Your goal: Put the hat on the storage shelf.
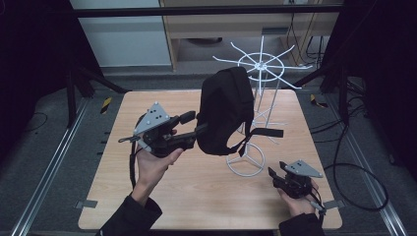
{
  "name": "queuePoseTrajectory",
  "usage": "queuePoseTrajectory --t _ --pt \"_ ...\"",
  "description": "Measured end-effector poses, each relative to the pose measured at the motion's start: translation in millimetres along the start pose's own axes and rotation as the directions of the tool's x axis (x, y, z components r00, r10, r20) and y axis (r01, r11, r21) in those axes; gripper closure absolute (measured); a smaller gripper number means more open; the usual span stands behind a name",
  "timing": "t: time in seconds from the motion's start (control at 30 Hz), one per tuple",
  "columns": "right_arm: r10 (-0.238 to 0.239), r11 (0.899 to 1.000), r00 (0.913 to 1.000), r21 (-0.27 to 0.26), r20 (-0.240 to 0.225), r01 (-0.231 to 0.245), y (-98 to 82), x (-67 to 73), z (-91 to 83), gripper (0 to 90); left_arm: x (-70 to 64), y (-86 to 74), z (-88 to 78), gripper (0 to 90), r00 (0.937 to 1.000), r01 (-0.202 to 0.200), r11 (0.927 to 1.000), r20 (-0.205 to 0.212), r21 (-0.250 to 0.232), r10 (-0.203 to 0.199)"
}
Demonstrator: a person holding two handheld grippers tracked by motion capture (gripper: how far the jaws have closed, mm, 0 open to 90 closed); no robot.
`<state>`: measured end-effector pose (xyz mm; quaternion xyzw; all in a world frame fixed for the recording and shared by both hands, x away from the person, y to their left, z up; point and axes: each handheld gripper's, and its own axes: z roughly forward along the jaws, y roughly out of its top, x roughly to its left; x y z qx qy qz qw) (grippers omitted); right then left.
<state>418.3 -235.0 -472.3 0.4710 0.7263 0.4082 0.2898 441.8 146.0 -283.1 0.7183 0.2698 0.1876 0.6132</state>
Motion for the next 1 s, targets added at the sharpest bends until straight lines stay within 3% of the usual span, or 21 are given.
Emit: queuePoseTrajectory --t 0.23,0.4,0.53,0.67,0.7,0.73,0.77,0.8,0.83,1.0 --pt "0.0 1.0 1.0 -0.002 0.004 0.0 -0.5 -0.2 0.8 46.6 8.3 -29.2 -25.2 32.2 0.9997 0.014 0.9998 -0.019 0.013 -0.014" --pt "0.017 1.0 0.9999 -0.003 0.002 -0.017 -0.9 0.3 1.5 41.9 21.7 -61.0 -41.4 30.9 0.9956 0.039 0.998 -0.087 0.05 -0.035" --pt "0.019 1.0 0.9998 -0.005 0.006 -0.019 -1.7 -0.1 3.2 38.0 38.1 -92.4 -49.3 29.8 0.9873 0.066 0.9892 -0.152 0.131 -0.046" --pt "0.026 1.0 0.9996 -0.002 0.013 -0.026 -2.8 -1.7 4.4 33.6 56.5 -124.6 -57.2 29.7 0.9678 0.13 0.9751 -0.236 0.179 -0.086" --pt "0.021 1.0 0.9996 -0.003 0.017 -0.021 -3.3 -2.4 5.1 32.8 62.1 -133.8 -59.3 29.8 0.9598 0.155 0.9689 -0.262 0.192 -0.102" --pt "0.024 1.0 0.9995 -0.001 0.02 -0.024 -3.8 -2.6 5.8 31.6 65.6 -139.0 -60.4 29.8 0.9555 0.167 0.9655 -0.274 0.2 -0.109" --pt "0.031 1.0 0.9994 0.002 0.019 -0.031 -4.0 -2.5 5.9 30.9 70.8 -147.3 -62.4 29.8 0.9464 0.186 0.9601 -0.301 0.209 -0.117" --pt "0.023 1.0 0.9994 0.004 0.026 -0.023 -4.8 -3.5 6.7 29.9 73.7 -151.9 -63.4 29.8 0.941 0.193 0.9574 -0.317 0.215 -0.118" --pt "0.025 1.0 0.9993 0.006 0.028 -0.026 -5.1 -3.6 6.9 29.1 78.3 -159.1 -64.8 29.7 0.9309 0.208 0.9521 -0.344 0.224 -0.122" --pt "0.052 0.999 0.9981 0.013 0.033 -0.052 -6.7 -6.2 8.0 24.7 92.1 -180.7 -70.8 28.5 0.9051 0.237 0.9368 -0.409 0.257 -0.117"
